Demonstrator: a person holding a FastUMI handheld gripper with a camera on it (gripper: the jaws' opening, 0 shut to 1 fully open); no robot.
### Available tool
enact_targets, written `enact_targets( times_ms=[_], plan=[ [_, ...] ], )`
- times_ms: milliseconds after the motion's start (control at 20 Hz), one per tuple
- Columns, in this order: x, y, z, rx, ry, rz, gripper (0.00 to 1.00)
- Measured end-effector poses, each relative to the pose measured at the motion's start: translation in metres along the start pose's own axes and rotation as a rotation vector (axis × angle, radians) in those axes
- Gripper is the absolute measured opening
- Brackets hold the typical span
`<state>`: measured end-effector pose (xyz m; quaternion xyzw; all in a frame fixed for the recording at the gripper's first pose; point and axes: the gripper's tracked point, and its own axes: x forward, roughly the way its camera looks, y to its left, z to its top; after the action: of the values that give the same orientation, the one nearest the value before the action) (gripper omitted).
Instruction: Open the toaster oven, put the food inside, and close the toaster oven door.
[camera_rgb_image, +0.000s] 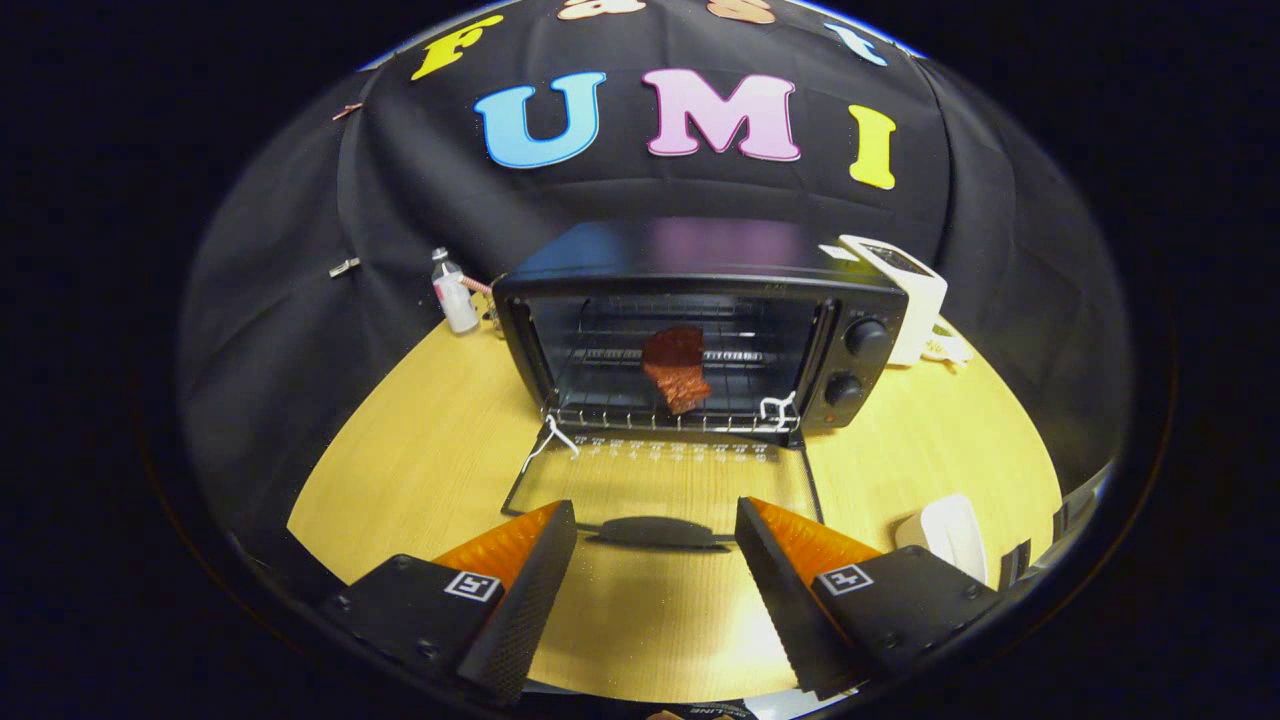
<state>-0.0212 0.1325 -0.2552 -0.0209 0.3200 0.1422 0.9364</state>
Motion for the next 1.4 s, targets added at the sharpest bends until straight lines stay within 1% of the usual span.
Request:
enact_targets(
  times_ms=[300,450,600,850,1050,1150,1200,1400],
  plan=[
    [0.008,0.002,-0.053,0.019,0.152,0.001,0.98],
    [0.015,-0.006,-0.072,0.004,0.191,-0.019,0.99],
    [0.025,-0.012,-0.082,0.017,0.219,-0.037,0.99],
    [0.047,-0.015,-0.087,0.035,0.235,-0.058,0.99],
    [0.060,-0.013,-0.089,0.091,0.256,-0.064,0.99],
    [0.067,-0.013,-0.084,0.083,0.249,-0.068,0.99],
    [0.067,-0.015,-0.087,0.082,0.268,-0.079,0.98],
    [0.065,-0.014,-0.084,0.083,0.251,-0.085,0.98]
  ],
)
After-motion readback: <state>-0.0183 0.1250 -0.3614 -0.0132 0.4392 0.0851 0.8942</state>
